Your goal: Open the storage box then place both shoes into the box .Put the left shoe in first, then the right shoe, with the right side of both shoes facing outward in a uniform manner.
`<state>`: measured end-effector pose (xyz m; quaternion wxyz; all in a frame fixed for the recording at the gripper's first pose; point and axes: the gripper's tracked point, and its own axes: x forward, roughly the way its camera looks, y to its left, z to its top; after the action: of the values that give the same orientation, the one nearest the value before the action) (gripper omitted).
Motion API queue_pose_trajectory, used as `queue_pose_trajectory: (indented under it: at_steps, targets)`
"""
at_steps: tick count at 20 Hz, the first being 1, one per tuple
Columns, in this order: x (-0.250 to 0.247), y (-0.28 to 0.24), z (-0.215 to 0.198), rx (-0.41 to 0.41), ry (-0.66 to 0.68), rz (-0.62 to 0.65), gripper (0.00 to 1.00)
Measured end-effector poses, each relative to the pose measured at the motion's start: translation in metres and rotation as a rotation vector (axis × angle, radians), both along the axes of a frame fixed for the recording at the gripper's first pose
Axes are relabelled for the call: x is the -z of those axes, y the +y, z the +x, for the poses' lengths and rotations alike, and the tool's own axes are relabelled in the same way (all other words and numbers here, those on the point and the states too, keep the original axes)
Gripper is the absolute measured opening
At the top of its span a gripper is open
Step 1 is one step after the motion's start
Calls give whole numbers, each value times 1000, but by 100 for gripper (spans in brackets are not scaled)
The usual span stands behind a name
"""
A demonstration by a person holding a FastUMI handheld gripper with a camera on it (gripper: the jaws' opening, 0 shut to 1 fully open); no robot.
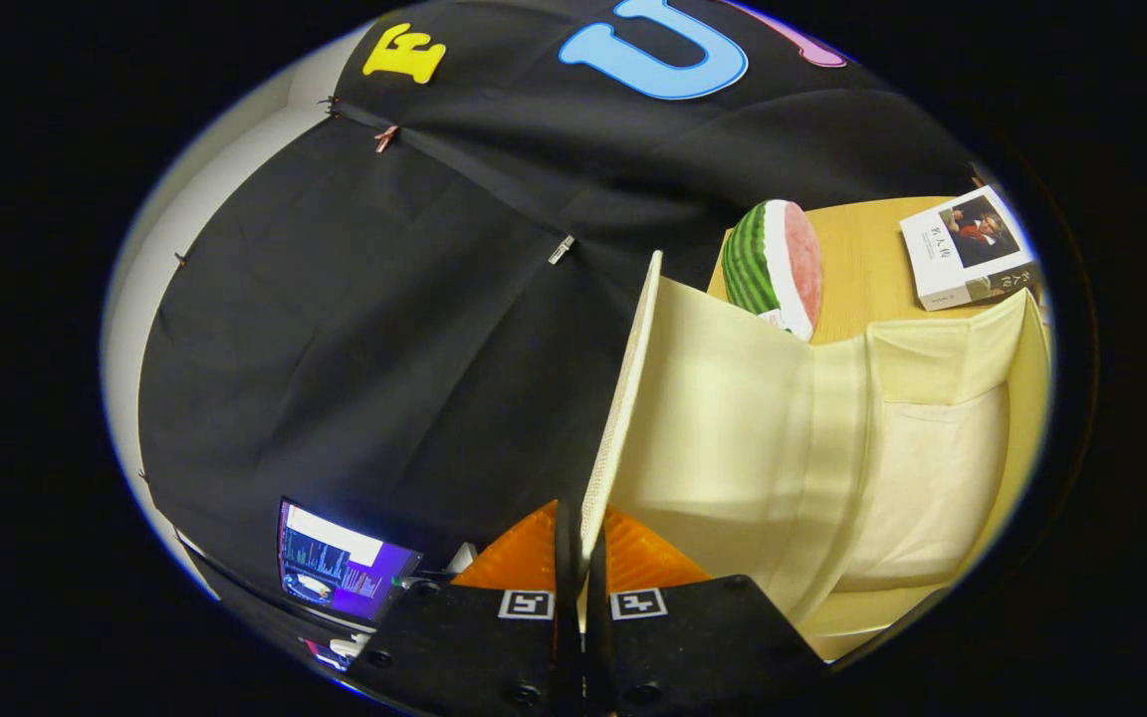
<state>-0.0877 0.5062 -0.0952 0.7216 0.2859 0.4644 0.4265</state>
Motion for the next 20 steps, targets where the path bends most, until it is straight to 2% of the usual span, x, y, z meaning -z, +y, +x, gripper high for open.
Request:
queue_pose_trajectory:
  at_steps: [4, 9, 11, 15, 20]
  targets:
    - [3, 8, 3, 28, -9, -5, 7]
    - [1, -38, 29, 108, -219, -135, 97]
    - [-7, -63, 40, 149, -279, -162, 98]
    - [-22, -133, 68, 303, -362, -199, 98]
    - [-13, -242, 87, 492, -379, -306, 98]
